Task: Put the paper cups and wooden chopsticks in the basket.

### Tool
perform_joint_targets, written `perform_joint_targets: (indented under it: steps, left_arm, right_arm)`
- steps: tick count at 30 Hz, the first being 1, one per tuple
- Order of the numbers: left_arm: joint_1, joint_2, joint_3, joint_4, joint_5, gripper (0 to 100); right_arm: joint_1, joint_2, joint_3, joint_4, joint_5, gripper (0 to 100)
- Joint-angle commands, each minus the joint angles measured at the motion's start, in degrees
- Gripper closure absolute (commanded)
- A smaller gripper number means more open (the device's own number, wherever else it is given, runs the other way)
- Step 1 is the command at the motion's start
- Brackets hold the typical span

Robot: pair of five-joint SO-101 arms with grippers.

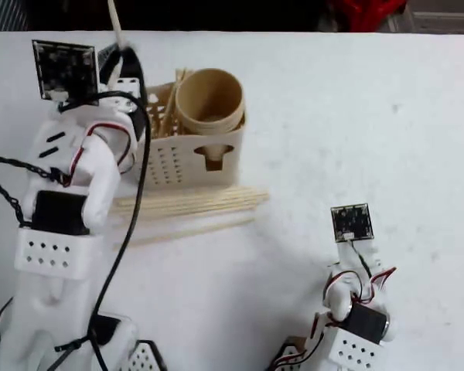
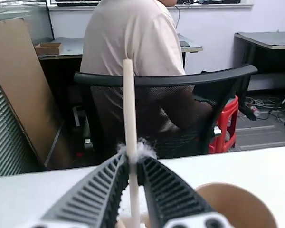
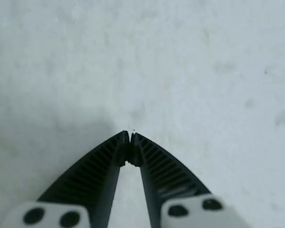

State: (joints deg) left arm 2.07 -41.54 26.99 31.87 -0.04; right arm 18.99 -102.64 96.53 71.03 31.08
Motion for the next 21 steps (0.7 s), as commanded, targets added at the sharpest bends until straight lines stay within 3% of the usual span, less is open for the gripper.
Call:
perform_joint_targets:
  steps: [1,4,10,17,21]
  left_arm:
    - [-0.5,-1.1,0.3,0.0,0.4,94]
    - [-0.5,-1.2,-1.6,3.9,0.4,86]
    - [-2.2,-1.2,-11.1,16.0,0.4,89]
    - [-1.9,-1.2,-22.3,41.1,0.4,90]
    - [-1.8,-1.2,-23.4,50.9,-1.7,90]
  right_arm:
    - [-0.3,-0.5,0.4,-0.8,-0.6,98.1]
    - [-0.3,-0.5,0.4,-0.8,-0.6,98.1]
    - [-0.3,-0.5,0.4,-0.8,-0.6,98.1]
    - [-0.3,-0.5,0.4,-0.8,-0.6,98.1]
    - [-0.3,-0.5,0.4,-0.8,-0.6,98.1]
